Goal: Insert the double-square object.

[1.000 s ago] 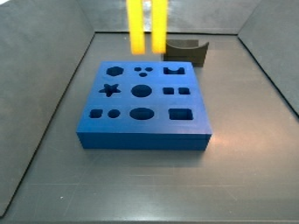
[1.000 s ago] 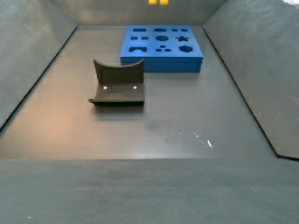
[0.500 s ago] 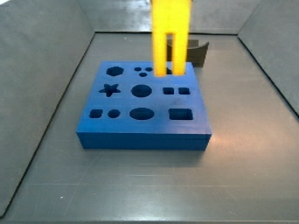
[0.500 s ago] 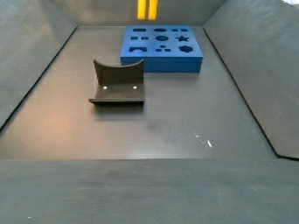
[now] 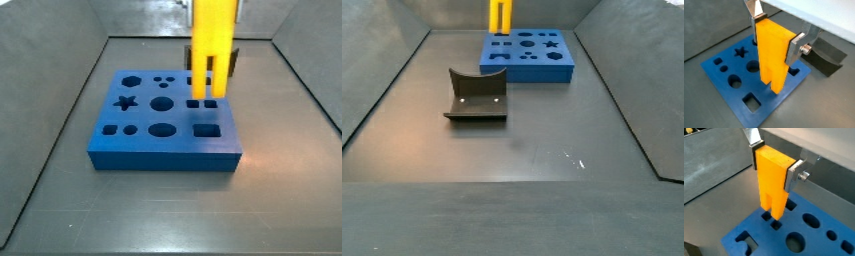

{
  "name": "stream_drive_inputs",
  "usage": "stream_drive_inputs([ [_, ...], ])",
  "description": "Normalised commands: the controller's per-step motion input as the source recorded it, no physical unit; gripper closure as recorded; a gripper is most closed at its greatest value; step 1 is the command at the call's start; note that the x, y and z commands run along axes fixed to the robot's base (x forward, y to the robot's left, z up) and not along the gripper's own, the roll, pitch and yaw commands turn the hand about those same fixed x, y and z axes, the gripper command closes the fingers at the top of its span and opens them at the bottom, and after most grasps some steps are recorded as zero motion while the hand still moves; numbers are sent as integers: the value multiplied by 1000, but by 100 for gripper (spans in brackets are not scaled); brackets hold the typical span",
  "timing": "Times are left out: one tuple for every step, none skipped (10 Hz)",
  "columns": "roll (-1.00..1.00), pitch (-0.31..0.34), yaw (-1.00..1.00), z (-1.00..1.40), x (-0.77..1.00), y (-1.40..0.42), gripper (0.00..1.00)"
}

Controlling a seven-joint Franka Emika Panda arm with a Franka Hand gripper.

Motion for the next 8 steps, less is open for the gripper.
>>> stream_drive_inputs([
  [240,107,-17,-186,366,0,100],
  [160,59,0,-217,66,0,100],
  [63,31,-29,-154,-11,14,100],
  [14,36,-129,-66,-177,131,100],
  [3,26,-186,-14,-323,191,100],
  [1,0,-231,0,-454,171,100],
  [-3,-6,-94,0,-183,20,100],
  [0,0,0,-77,129,0,100],
])
